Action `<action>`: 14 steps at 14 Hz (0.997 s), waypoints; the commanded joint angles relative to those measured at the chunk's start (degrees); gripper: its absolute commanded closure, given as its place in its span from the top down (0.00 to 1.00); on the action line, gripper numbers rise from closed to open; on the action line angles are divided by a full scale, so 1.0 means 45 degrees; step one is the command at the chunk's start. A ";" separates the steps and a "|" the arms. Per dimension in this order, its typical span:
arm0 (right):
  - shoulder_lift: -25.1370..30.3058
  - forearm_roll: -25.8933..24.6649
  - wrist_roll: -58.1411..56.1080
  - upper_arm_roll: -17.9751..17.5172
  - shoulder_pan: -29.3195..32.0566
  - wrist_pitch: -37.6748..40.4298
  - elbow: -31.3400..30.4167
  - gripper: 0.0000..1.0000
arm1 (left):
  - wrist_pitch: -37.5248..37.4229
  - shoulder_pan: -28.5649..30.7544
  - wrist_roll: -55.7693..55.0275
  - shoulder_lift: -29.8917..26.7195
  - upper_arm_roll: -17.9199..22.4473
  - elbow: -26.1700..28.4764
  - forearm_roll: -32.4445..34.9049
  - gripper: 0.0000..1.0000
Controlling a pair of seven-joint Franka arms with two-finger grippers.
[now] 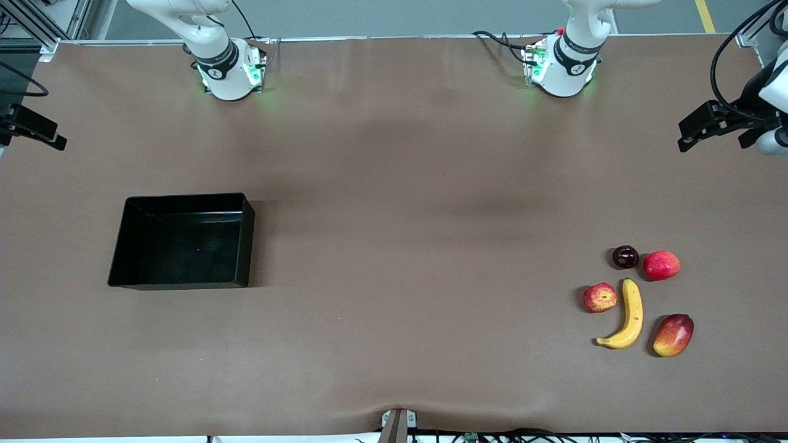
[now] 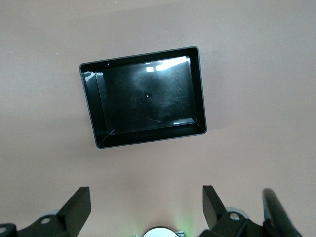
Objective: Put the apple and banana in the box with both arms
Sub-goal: 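Move the left gripper toward the fruit cluster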
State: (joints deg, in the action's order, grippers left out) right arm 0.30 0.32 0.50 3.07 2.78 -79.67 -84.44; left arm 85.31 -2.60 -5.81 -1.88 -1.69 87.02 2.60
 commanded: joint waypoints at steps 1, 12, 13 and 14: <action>0.0167 0.0202 -0.0421 -0.0097 0.0242 0.0009 -0.0102 1.00 | -0.0248 0.0030 -0.0097 -0.0031 -0.0015 -0.0196 0.0106 1.00; -0.0165 0.0125 -0.0735 -0.0077 0.0359 -0.0109 0.0113 1.00 | 0.0844 0.0089 0.0451 0.1958 -0.0015 -0.0099 0.0106 1.00; -0.0397 0.0008 -0.0755 -0.0077 0.0360 -0.0283 0.0113 1.00 | 0.1155 0.0128 0.0451 0.2328 -0.0015 -0.0098 0.0087 1.00; -0.0631 -0.0070 -0.0755 -0.0058 0.0418 -0.0439 0.0132 1.00 | 0.1584 0.0167 0.0451 0.2680 -0.0015 -0.0040 0.0106 1.00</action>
State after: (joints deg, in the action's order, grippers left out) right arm -0.66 0.28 -1.96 3.10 3.52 -80.69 -84.50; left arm 90.24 -2.35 -4.63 7.66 -1.68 87.39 2.60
